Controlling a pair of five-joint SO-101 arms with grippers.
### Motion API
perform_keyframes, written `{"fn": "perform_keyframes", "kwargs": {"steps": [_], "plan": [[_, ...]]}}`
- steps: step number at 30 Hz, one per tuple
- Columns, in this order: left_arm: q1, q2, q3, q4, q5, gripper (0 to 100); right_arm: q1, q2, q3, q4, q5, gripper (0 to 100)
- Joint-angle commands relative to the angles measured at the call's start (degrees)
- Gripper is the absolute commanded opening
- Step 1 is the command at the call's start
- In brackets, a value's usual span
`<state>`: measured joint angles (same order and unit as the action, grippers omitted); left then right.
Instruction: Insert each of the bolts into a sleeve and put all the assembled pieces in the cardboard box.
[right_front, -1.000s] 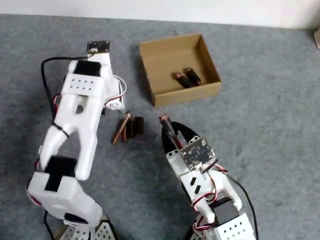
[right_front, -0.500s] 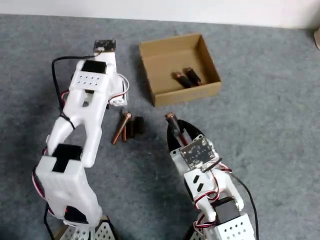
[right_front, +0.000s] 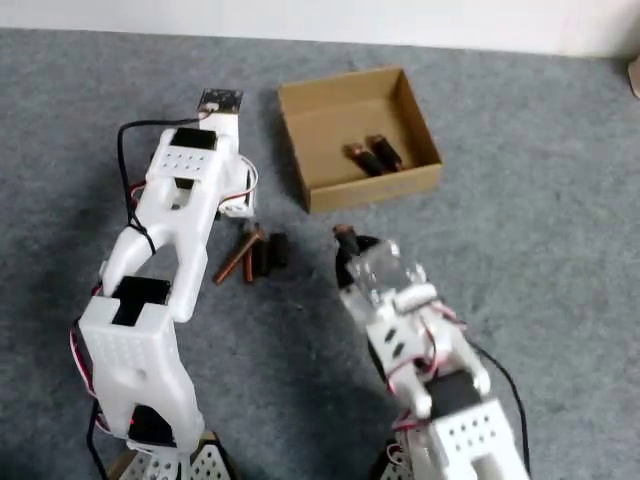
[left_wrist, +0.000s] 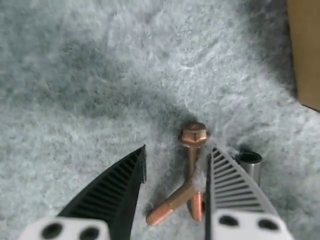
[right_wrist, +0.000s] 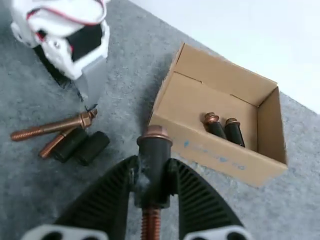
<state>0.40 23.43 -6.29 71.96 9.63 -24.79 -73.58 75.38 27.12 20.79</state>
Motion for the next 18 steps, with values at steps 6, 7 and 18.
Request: {"fn": "perform_keyframes", "kwargs": {"steps": [6, 7, 18], "plan": [[-0.75, -0.48, 1.27, -4.22, -0.26, 19, 7.52, 52.70, -51.65, 4.18, -1.67, 0.5], [-0.66, -0.48, 1.27, -4.31, -0.26, 19, 8.75, 58.77, -59.03, 6.90, -2.29, 0.5], [-1.45, -0.48, 1.63, -5.80, -0.18, 19, 15.96, 121.10, -138.15, 38.20, -3.25, 0.5]]}}
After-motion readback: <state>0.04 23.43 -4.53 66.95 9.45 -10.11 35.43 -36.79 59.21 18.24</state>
